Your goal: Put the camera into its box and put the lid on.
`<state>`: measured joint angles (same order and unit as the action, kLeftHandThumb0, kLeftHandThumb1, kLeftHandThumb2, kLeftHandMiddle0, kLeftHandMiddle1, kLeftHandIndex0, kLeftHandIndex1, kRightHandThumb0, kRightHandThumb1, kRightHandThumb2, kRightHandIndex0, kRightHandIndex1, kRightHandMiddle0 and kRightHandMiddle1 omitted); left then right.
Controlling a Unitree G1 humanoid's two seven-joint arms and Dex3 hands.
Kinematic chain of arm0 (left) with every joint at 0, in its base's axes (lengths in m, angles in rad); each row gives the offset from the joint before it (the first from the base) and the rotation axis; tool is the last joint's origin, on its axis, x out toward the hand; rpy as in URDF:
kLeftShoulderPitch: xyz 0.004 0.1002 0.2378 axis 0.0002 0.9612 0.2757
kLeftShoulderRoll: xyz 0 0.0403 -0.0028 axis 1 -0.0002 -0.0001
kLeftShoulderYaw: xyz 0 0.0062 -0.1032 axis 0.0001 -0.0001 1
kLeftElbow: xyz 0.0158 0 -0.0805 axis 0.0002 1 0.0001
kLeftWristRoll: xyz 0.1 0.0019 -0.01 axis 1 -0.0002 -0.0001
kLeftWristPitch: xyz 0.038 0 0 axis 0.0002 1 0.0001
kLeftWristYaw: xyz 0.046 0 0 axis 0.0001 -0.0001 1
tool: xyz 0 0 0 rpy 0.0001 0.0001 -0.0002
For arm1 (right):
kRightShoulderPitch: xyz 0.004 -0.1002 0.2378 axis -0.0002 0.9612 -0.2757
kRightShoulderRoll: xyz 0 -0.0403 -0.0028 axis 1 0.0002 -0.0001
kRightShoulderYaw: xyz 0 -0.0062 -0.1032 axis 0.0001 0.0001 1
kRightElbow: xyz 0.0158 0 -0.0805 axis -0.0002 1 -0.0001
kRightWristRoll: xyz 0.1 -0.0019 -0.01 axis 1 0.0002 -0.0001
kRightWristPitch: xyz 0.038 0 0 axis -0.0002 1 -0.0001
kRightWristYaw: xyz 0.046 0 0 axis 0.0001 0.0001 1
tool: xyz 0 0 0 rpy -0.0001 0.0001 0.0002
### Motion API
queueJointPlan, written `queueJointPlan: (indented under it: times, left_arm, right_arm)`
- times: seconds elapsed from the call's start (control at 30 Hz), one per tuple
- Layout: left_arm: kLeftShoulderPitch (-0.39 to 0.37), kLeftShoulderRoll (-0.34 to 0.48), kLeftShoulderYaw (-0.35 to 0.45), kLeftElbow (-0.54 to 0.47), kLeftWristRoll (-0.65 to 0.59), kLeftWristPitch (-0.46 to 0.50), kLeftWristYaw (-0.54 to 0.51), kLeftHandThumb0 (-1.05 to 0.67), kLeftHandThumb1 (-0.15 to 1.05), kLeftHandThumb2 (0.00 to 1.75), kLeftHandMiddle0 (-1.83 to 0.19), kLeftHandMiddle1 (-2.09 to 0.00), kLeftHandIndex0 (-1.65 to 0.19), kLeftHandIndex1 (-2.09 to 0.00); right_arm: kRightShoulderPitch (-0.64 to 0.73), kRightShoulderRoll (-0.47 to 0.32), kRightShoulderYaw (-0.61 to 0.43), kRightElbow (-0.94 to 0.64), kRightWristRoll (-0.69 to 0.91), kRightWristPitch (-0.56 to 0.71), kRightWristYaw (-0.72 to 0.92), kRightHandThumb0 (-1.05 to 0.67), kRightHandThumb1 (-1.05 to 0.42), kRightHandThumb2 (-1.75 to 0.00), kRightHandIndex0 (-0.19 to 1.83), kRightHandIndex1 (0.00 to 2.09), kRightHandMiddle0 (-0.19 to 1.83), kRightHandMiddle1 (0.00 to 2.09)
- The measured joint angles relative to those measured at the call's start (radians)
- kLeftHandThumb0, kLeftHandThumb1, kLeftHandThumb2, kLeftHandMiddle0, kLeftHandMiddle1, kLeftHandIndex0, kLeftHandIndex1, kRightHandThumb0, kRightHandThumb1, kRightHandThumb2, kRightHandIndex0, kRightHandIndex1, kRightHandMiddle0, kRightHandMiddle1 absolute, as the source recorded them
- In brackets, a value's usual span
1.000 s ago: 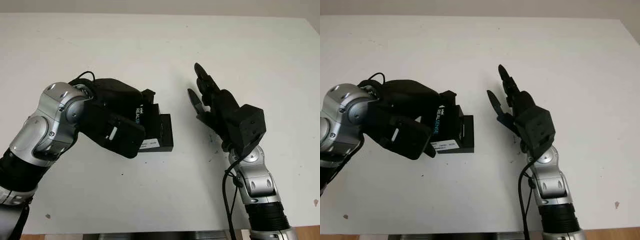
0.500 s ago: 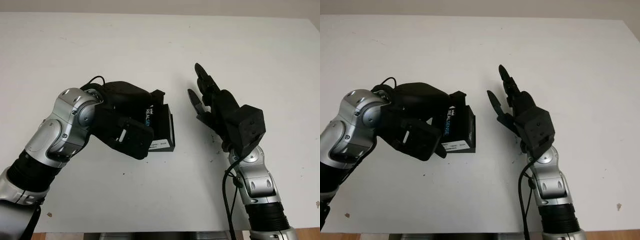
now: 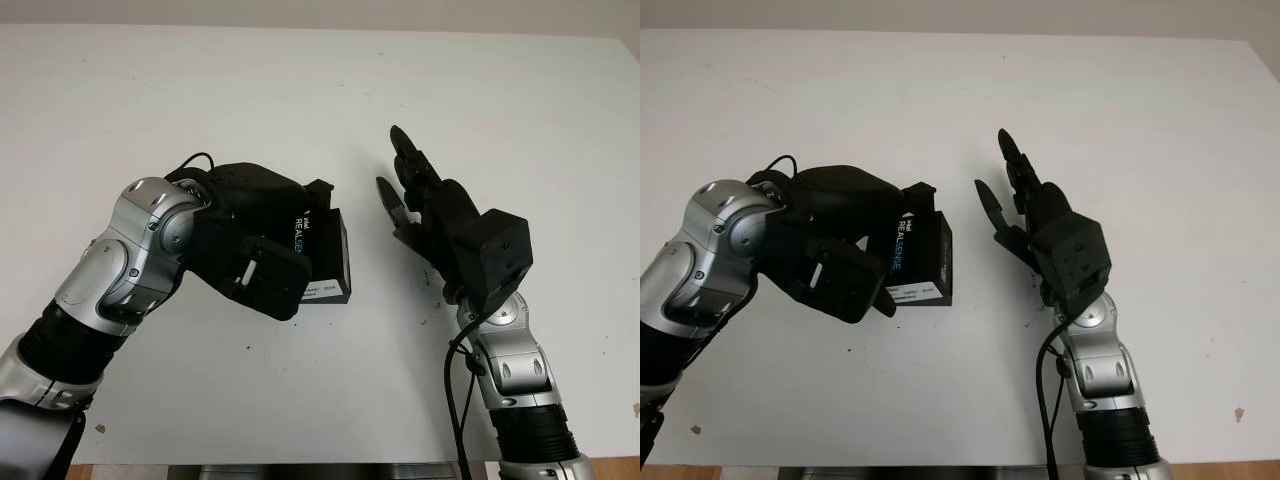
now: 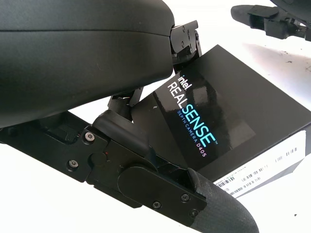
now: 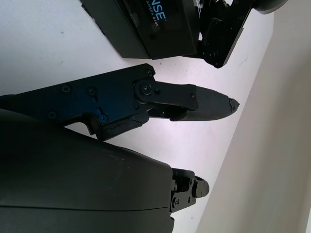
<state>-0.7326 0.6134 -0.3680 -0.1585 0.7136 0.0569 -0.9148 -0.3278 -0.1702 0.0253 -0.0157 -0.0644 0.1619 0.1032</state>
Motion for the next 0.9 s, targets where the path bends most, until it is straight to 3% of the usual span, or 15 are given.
queueJointPlan:
  times: [0.17, 0.23, 0.33, 0.5, 0.77, 0.83, 0.87, 0.9]
  left_arm:
    - [0.000, -0.003, -0.001, 0.019, 0.000, -0.030, 0.021, -0.26, 1.04, 0.14, -0.98, -2.09, -0.31, -2.09]
    - [0.000, -0.006, -0.001, 0.025, 0.000, -0.036, 0.024, -0.27, 1.05, 0.14, -0.93, -2.09, -0.11, -2.09]
    - [-0.005, -0.010, -0.002, 0.031, 0.003, -0.040, 0.024, -0.27, 1.05, 0.13, -0.90, -2.09, 0.02, -2.08]
    - [-0.005, -0.015, -0.002, 0.033, 0.008, -0.047, 0.028, -0.27, 1.05, 0.13, -0.89, -2.09, 0.03, -2.05]
    - [-0.018, -0.019, -0.013, 0.037, 0.028, -0.056, 0.018, -0.33, 1.04, 0.14, -0.82, -2.09, -0.02, -1.84]
    - [-0.024, -0.013, -0.020, 0.037, 0.042, -0.084, 0.023, -0.44, 1.05, 0.21, -0.82, -2.09, 0.03, -1.61]
    - [-0.025, -0.010, -0.024, 0.034, 0.052, -0.093, 0.023, -0.55, 1.05, 0.27, -0.63, -2.09, 0.11, -1.44]
    - [-0.029, -0.008, -0.033, 0.026, 0.070, -0.095, 0.010, -0.64, 1.05, 0.31, -0.26, -2.01, 0.15, -1.21]
  right_arm:
    - [0.002, 0.000, 0.002, -0.007, -0.001, 0.012, -0.004, -0.70, -1.05, -0.50, -0.02, 0.05, 0.01, 0.05]
    - [0.004, 0.000, 0.002, -0.007, -0.002, 0.010, -0.004, -0.70, -1.05, -0.50, -0.02, 0.05, 0.02, 0.06]
    - [0.005, 0.000, 0.004, -0.006, -0.006, 0.002, -0.006, -0.70, -1.05, -0.50, -0.02, 0.05, 0.01, 0.05]
    - [0.005, 0.004, 0.004, -0.006, -0.004, -0.006, -0.006, -0.70, -1.05, -0.50, -0.02, 0.05, 0.01, 0.05]
    - [0.006, 0.013, 0.004, -0.003, 0.005, -0.006, -0.005, -0.71, -1.05, -0.50, -0.03, 0.05, 0.01, 0.05]
    - [0.006, 0.013, 0.004, -0.002, 0.005, -0.006, -0.005, -0.72, -1.05, -0.50, -0.03, 0.05, 0.01, 0.05]
    - [0.006, 0.013, 0.004, -0.001, 0.004, -0.006, -0.005, -0.72, -1.05, -0.50, -0.02, 0.05, 0.01, 0.05]
    - [0.006, 0.013, 0.004, 0.001, 0.002, -0.007, -0.006, -0.72, -1.05, -0.50, -0.02, 0.05, 0.01, 0.06]
